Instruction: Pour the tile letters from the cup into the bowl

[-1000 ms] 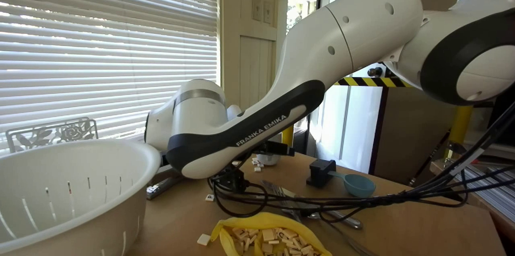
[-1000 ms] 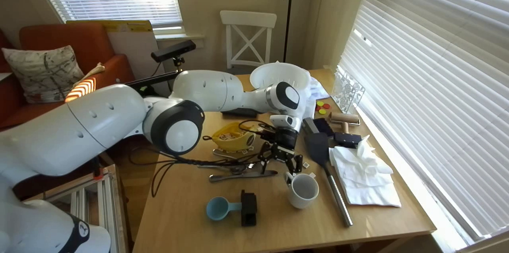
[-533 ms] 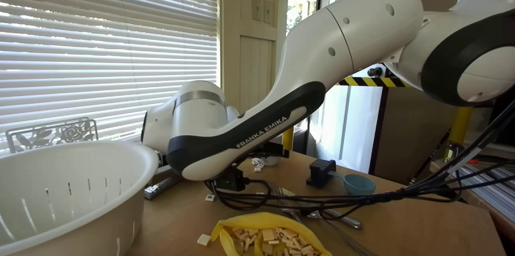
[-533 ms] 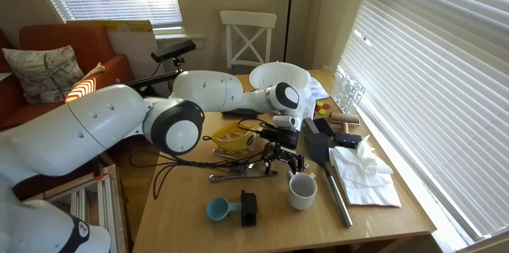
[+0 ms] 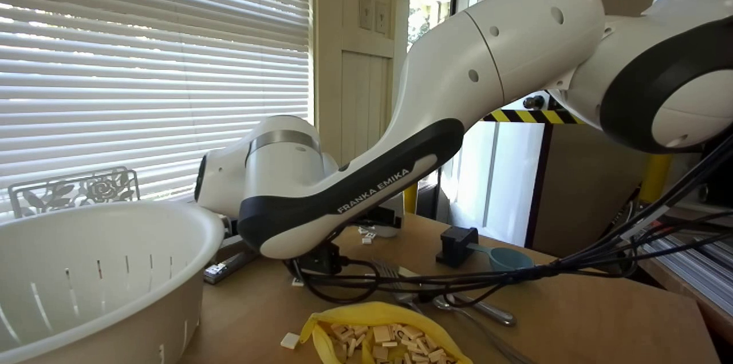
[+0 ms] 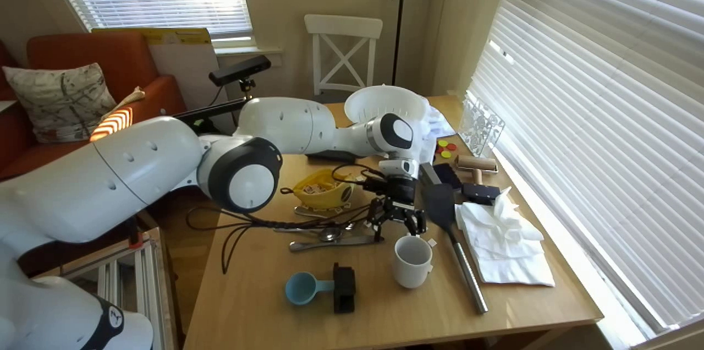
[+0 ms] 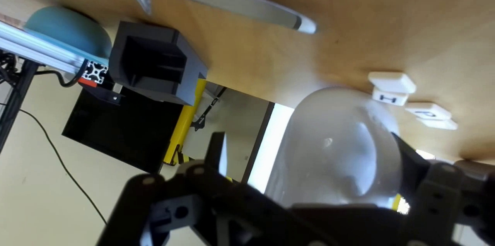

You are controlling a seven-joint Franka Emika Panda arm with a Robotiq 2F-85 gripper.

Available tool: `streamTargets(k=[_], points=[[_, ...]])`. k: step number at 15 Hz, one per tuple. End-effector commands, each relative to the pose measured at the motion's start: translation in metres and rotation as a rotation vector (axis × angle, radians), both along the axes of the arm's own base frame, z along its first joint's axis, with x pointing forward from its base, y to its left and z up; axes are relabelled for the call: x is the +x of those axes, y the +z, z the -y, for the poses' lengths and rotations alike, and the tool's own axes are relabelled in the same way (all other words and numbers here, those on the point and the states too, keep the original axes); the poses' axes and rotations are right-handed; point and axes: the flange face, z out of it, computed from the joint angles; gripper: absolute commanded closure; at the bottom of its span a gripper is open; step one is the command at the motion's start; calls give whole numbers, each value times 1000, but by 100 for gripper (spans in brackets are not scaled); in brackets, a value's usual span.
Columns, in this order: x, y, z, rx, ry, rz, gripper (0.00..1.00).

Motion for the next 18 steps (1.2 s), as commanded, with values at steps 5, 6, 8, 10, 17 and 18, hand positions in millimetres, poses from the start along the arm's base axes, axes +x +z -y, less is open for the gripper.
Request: streamTargets(k=[5, 6, 8, 10, 17, 18], points=[[11, -8, -3, -33, 47, 104, 0], [14, -6, -4, -27, 51, 120, 0], [21, 4, -13, -35, 71, 174, 0], [26, 19, -21, -37, 72, 215, 0], [25, 100, -43, -89, -89, 338, 0], [25, 113, -44, -93, -111, 351, 0]])
